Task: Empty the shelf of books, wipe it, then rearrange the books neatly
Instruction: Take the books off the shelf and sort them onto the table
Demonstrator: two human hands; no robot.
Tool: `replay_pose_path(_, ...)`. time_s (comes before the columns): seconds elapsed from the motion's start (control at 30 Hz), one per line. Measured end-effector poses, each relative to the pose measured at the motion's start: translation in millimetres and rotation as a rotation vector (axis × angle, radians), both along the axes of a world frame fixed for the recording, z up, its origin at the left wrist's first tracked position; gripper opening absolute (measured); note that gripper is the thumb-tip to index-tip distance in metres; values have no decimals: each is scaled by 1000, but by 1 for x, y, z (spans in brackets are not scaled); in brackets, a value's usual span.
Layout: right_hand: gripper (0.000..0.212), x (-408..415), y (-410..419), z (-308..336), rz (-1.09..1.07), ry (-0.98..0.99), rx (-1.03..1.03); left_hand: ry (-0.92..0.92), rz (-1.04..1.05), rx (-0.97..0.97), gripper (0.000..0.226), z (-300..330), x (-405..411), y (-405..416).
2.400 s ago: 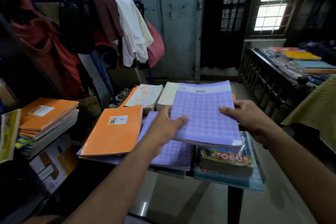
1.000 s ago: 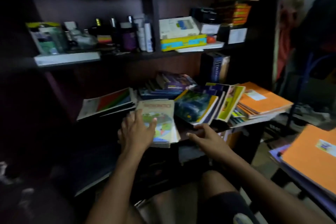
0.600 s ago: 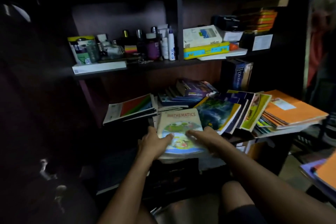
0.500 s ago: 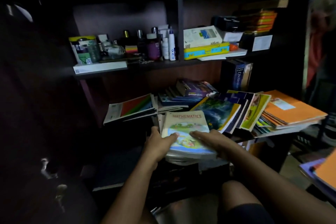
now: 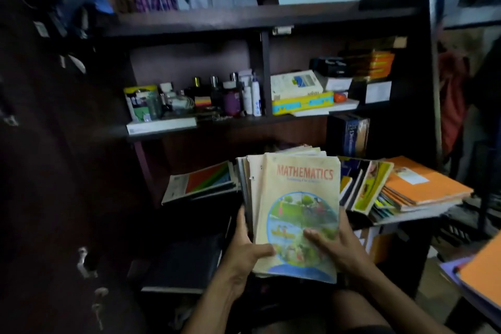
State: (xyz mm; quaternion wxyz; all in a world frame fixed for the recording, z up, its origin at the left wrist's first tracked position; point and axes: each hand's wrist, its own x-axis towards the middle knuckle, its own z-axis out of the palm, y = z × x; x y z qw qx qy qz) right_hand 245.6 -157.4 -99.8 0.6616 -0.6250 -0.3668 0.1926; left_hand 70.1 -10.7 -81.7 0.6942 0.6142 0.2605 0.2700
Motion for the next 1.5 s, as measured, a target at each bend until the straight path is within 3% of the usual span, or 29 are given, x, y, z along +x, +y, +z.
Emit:
replay_pose_path(0.13,67,12,34,41,-44,-206,68,-86,118,189,124,33,29,31)
replay_pose_path(0.3,72,39,67,42,-13,-277,-76,-117,86,248,118,16,56,64)
replay_pose_path(0.4,67,49,75,20,6,-254,-125,-30,117,277,97,-1,57,60)
replay_pose_path(0.57,64,45,77,32,-85,-229,-93,-84,132,405,64,0,72,63)
replay_pose_path(0.77,59,55,37,77,-203,-169,4,-107,-26,554,83,61,101,53)
replay_pose_path(0.87,58,75,-34,86,-314,-188,10,-119,-272,561,110,83,135,2)
replay_pose_path(0.93,60,87,-94,83,-407,-170,-41,-118,-464,503,113,86,157,-47)
replay_pose_path(1.2,24,123,-302,72,-583,-26,-230,-34,-912,326,80,81,253,-221)
replay_pose_path(1.4,26,201,-402,73,-812,95,-195,51,-1077,368,73,100,375,-322)
replay_pose_path(1.5,37,242,-437,71,-913,142,-273,132,-1074,455,48,95,438,-360)
